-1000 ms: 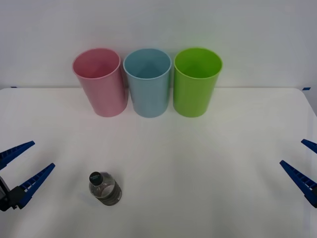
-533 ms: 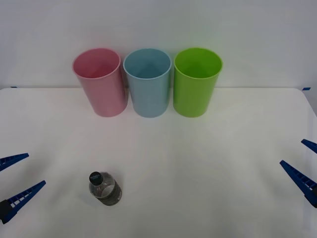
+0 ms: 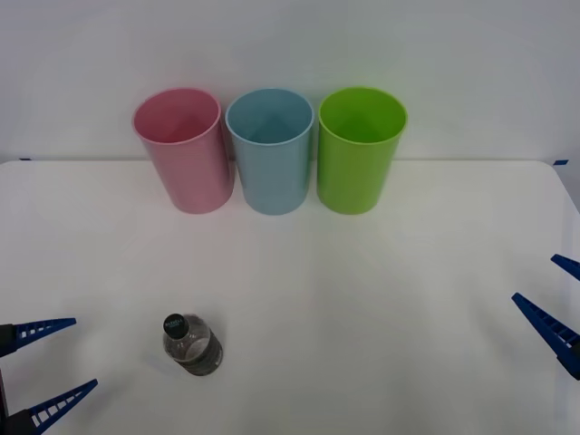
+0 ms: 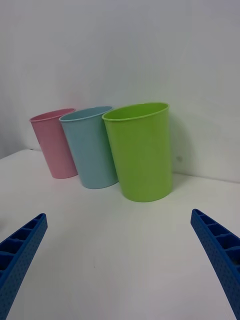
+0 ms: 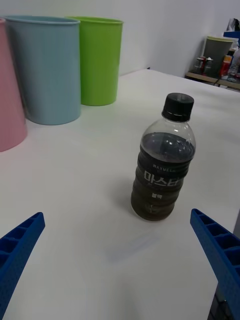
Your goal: Grasp the object on the table and drop it into the matching bin: aluminum can to the light blue bin, PET bottle to the pink bin.
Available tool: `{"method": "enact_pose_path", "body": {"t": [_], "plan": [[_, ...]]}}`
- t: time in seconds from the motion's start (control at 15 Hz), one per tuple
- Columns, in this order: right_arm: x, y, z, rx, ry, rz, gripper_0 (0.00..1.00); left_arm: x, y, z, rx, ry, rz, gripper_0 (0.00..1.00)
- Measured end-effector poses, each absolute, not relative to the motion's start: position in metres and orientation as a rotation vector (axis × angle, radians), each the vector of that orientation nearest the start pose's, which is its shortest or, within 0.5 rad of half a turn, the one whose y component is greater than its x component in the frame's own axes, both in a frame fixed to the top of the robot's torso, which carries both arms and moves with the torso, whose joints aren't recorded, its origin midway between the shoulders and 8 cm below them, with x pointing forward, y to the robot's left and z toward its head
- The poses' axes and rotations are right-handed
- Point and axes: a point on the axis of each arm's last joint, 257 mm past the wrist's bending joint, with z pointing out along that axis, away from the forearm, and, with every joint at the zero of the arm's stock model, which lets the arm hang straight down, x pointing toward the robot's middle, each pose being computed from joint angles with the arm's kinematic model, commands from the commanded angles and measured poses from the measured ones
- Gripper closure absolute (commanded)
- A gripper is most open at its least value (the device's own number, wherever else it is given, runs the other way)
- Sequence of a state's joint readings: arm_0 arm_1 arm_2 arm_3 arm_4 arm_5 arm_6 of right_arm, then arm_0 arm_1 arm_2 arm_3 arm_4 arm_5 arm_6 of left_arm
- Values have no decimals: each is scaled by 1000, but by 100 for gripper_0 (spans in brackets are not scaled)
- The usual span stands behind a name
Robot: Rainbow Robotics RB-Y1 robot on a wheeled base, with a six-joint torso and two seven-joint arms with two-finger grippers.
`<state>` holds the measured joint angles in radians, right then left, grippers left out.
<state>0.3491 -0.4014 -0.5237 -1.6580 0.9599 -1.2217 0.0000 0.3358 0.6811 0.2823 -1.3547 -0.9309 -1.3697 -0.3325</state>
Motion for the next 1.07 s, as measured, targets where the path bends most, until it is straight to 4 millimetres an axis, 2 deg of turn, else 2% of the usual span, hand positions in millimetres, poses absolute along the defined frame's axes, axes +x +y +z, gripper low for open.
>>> {"method": "enact_pose_path", "body": {"t": [0.33, 0.67, 1.07], "plan": [[342, -330, -169, -465, 1441, 567, 0, 281, 306, -291, 897, 1570, -664, 0], [342, -330, -169, -465, 1441, 567, 0, 289, 280, -294, 821, 1523, -684, 0], [342, -330, -169, -465, 1441, 567, 0, 301, 259, -301, 851, 1500, -676, 0]]}}
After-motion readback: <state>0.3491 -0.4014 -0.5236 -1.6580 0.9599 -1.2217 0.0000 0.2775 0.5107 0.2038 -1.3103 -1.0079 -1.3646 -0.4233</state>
